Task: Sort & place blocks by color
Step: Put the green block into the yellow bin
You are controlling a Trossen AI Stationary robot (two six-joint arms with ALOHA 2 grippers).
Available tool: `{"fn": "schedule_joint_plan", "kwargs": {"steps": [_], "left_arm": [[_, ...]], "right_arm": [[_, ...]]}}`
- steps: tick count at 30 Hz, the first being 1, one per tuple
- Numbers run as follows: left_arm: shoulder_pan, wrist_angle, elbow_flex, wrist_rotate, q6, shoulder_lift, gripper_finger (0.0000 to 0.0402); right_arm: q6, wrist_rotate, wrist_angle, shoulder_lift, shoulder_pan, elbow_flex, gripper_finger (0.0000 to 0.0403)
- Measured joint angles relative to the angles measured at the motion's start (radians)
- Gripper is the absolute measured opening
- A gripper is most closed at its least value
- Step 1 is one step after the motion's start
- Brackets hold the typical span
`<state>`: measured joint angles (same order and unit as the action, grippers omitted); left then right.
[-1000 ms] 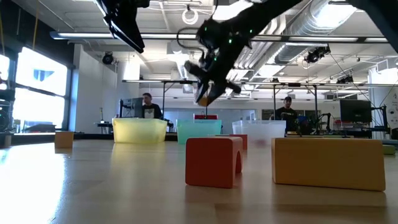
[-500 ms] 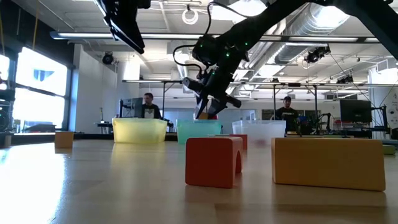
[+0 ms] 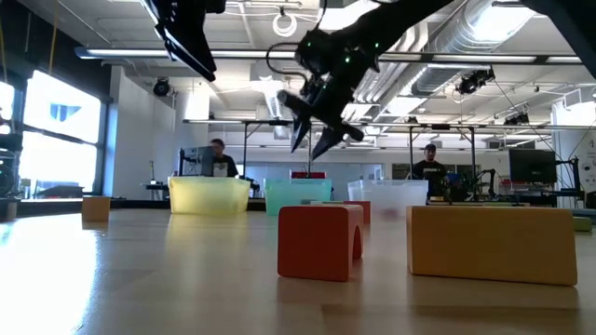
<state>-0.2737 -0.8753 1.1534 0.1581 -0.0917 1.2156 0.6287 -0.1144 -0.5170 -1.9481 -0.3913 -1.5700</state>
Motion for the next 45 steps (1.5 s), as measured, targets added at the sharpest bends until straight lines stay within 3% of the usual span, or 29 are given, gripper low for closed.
{"fn": "schedule_joint_plan", "kwargs": {"steps": [5,13,18,24,36,45], "left_arm": [[0.000,-0.028,0.000,-0.002,-0.095,0.000,0.0230],[0.017,-0.056,0.000,-0.107,-0.254,0.000,0.0230],[0.076,-0.090,0.000,-0.120,-0.273,0.000,0.0230],[0.196,-0.118,-0.025,-0.120,-0.306,0.000,0.0230],[0.492,-0.106,-0.148,-0.093,-0.527,0.000,0.0229],[0.680,-0.061,-0.200,-0.053,-0.737,0.023,0.0229]], "right_arm": [[-0.001,-0.034,-0.027,0.074,0.041,0.000,0.0209],[0.002,-0.096,-0.063,0.167,0.109,0.000,0.0210],[0.000,-0.120,-0.090,0.200,0.133,0.000,0.0210],[0.009,-0.102,-0.108,0.209,0.137,0.000,0.0210],[-0.062,0.016,-0.117,0.224,0.128,0.000,0.0210],[-0.089,0.023,-0.116,0.227,0.128,0.000,0.0210]]}}
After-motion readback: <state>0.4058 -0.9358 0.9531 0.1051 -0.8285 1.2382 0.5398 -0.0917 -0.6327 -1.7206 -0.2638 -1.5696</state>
